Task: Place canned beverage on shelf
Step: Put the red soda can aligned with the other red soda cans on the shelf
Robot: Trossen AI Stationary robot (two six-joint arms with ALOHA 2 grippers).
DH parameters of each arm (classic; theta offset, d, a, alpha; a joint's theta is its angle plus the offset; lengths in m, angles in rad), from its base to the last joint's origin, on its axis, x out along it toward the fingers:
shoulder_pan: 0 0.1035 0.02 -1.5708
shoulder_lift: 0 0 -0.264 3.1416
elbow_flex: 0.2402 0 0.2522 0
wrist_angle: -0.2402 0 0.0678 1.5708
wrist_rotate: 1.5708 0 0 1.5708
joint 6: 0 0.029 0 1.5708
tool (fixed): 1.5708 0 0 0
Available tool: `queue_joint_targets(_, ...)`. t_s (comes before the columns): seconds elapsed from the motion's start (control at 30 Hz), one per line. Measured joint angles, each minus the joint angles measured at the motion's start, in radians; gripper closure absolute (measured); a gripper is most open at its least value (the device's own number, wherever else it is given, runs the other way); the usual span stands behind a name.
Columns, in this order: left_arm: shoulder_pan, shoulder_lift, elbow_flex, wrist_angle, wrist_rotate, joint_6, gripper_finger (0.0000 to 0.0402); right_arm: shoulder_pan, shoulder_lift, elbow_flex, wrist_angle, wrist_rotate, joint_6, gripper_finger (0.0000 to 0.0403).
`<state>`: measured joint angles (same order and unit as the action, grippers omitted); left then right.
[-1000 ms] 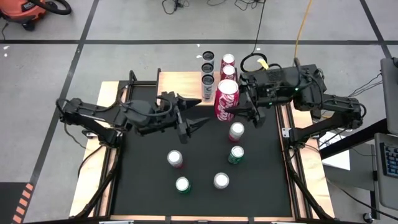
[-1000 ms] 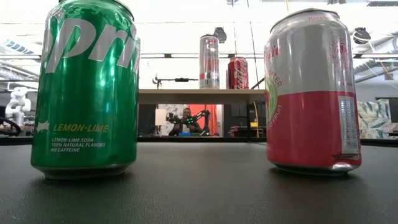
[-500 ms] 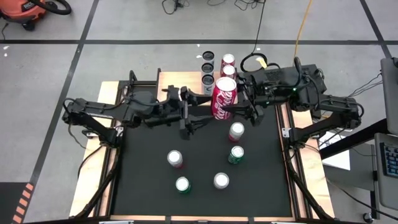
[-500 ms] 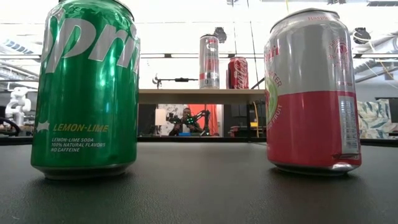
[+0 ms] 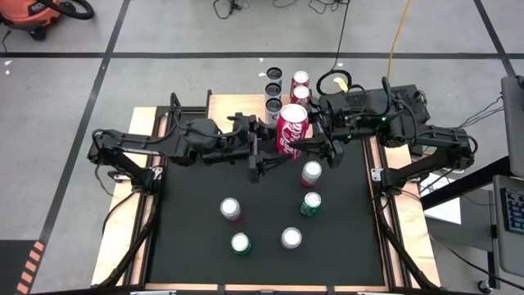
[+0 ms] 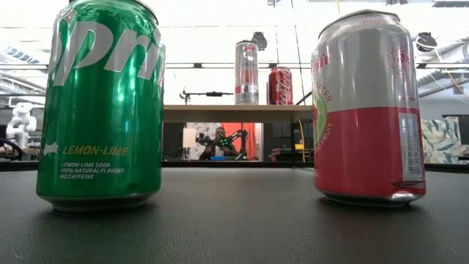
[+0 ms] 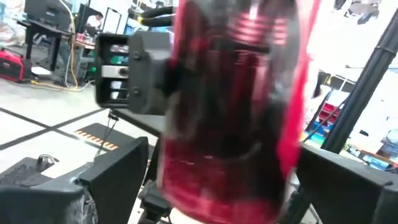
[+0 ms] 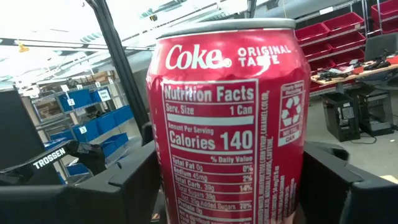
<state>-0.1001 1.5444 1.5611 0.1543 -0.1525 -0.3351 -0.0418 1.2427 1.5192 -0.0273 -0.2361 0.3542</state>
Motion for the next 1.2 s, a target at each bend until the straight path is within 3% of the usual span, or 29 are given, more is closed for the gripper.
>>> queue_joint_targets(0.37, 0.003, 0.003, 0.000, 0.043, -0.008, 0.001, 0.0011, 0.000, 0.020, 0.000, -0.009, 0.002, -0.010, 0.0128)
queue_joint_targets(0.83, 0.007, 0.003, 0.000, -0.032, 0.019, 0.005, 0.0078, 0.001, 0.045, 0.000, -0.006, 0.003, -0.003, 0.0127)
queue_joint_targets(1.2, 0.007, 0.003, 0.000, -0.044, 0.018, -0.002, 0.0105, 0.001, 0.032, 0.000, -0.045, 0.027, 0.051, 0.0077)
